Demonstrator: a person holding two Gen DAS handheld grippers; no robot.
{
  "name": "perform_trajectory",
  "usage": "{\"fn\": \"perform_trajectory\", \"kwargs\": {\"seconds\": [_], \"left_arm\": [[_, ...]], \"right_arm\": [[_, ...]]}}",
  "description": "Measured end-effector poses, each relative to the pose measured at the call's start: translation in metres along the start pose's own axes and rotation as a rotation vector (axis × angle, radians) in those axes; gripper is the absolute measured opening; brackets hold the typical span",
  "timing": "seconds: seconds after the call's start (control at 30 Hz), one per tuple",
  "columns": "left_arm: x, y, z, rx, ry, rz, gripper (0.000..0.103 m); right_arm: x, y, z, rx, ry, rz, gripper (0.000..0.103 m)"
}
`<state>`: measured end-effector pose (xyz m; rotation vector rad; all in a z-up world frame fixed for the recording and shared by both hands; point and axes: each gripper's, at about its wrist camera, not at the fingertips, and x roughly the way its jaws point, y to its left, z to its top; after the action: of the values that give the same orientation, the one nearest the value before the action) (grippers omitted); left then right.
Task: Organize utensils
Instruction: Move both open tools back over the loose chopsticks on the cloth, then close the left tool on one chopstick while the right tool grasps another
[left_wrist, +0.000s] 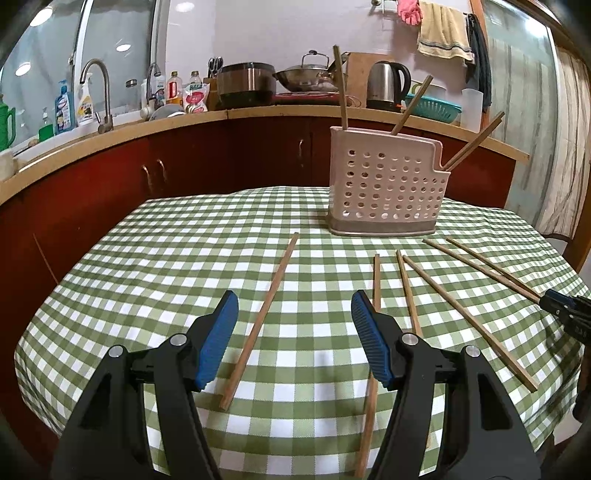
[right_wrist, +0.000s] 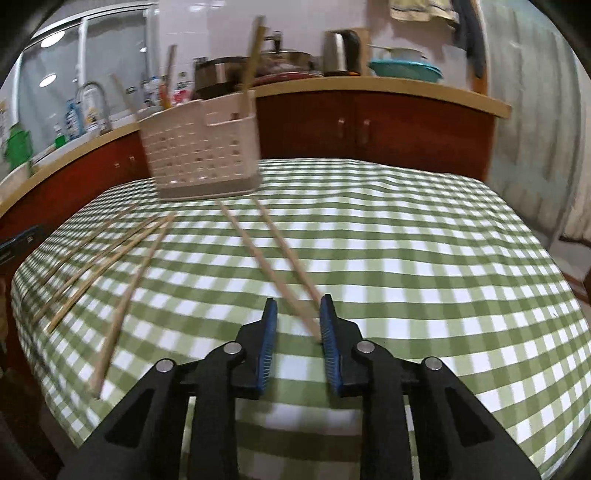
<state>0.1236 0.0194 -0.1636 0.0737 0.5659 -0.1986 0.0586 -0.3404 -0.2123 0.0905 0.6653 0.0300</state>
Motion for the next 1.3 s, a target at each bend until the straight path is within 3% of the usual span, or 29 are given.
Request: {"fn": "perform_trajectory", "kwargs": {"seconds": [0.1, 0.3, 0.43, 0.7, 1.3], "left_arm": [[0.000, 0.001, -0.005, -0.002, 0.010, -0.002, 0.062], [-0.002, 0.001, -0.014, -0.004, 0.027, -0.013, 0.062], [0.000, 0.000, -0.018, -0.014, 0.038, -0.022, 0.062], [0.001, -0.005, -0.019, -0.003, 0.041, -0.031, 0.062], [0.005, -0.005, -0.022, -0.020, 0.054, -0.035, 0.062]], "right_arm": [[0.003, 0.012, -0.003, -0.035, 0.019, 0.033, 0.025], [-0.004, 0.007, 0.001, -0.033, -0.025, 0.000, 0.025], [0.001, -0.005, 0.002, -0.010, 0.003, -0.031, 0.025], [0.000, 0.006, 0.000, -0.040, 0.037, 0.033, 0.025], [-0.004, -0.022, -0.005, 0.049, 0.039, -0.036, 0.025]]}}
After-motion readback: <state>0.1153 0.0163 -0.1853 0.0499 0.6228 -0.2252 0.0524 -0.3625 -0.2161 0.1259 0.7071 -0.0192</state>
